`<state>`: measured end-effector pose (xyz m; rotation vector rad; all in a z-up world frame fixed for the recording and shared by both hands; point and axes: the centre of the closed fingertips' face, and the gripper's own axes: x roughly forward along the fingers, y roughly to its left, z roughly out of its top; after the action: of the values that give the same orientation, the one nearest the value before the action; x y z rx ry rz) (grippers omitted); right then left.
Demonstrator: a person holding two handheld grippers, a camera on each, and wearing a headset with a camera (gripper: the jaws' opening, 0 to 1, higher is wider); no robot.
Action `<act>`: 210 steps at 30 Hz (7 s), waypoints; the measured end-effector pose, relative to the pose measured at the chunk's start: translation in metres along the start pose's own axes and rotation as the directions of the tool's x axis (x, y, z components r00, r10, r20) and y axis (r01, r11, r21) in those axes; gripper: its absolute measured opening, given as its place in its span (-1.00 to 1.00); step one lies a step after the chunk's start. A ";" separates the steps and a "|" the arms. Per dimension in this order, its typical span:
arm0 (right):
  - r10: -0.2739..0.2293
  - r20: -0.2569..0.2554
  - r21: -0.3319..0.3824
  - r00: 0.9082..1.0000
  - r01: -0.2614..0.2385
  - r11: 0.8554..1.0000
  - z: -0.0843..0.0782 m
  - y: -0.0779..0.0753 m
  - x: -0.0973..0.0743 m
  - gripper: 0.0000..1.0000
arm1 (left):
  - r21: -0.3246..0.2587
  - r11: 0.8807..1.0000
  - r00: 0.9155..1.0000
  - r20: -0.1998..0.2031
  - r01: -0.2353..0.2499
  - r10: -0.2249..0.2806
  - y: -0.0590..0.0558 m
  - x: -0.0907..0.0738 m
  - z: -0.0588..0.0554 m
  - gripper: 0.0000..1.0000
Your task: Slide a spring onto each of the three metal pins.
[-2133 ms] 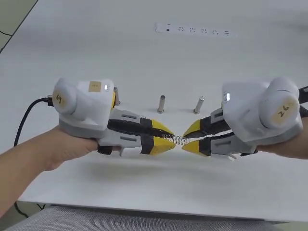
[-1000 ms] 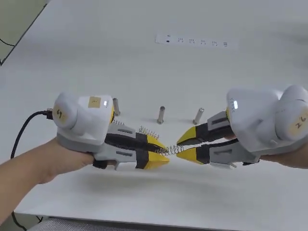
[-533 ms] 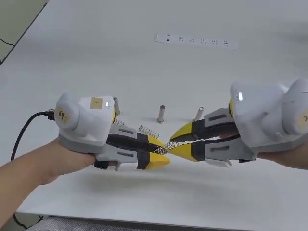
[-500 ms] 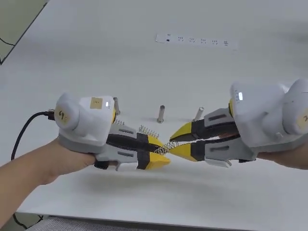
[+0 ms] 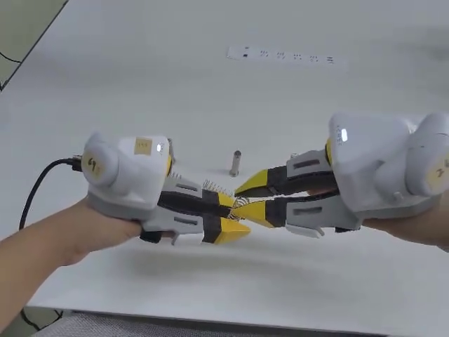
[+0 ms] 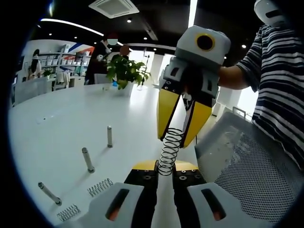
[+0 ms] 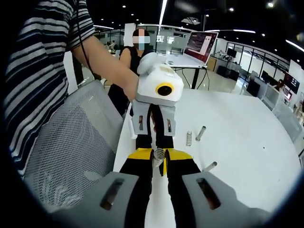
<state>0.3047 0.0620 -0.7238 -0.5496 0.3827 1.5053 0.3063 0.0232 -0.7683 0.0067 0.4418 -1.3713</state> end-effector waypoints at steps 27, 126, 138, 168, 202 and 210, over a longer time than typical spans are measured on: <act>-0.031 0.059 -0.014 0.998 0.032 0.999 0.009 0.001 0.001 -0.77 | 0.004 1.000 1.000 0.020 -0.013 0.013 0.002 -0.001 0.007 -0.83; -0.197 -0.026 -0.004 0.980 0.197 0.980 -0.022 -0.040 -0.022 -0.77 | -0.096 0.844 0.837 0.109 -0.528 0.536 0.070 -0.132 -0.017 0.95; -0.225 -0.066 0.036 0.972 0.227 0.973 -0.047 -0.051 -0.027 -0.77 | -0.117 0.825 0.817 0.118 -0.553 0.564 0.073 -0.140 -0.018 0.95; -0.411 -0.123 0.130 0.904 0.425 0.896 -0.082 -0.115 -0.063 -0.77 | -0.137 0.813 0.800 0.149 -0.566 0.581 0.071 -0.150 -0.019 0.95; -0.421 -0.147 0.168 0.895 0.442 0.881 -0.087 -0.137 -0.052 -0.76 | -0.136 0.807 0.795 0.141 -0.575 0.590 0.070 -0.155 -0.013 0.95; -0.424 -0.152 0.172 0.893 0.446 0.878 -0.089 -0.137 -0.052 -0.76 | -0.137 0.805 0.792 0.143 -0.577 0.593 0.070 -0.158 -0.010 0.95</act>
<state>0.4476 -0.0283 -0.7534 -0.5164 0.4581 0.9890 0.3486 0.1895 -0.7462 -0.0479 0.3080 -0.7242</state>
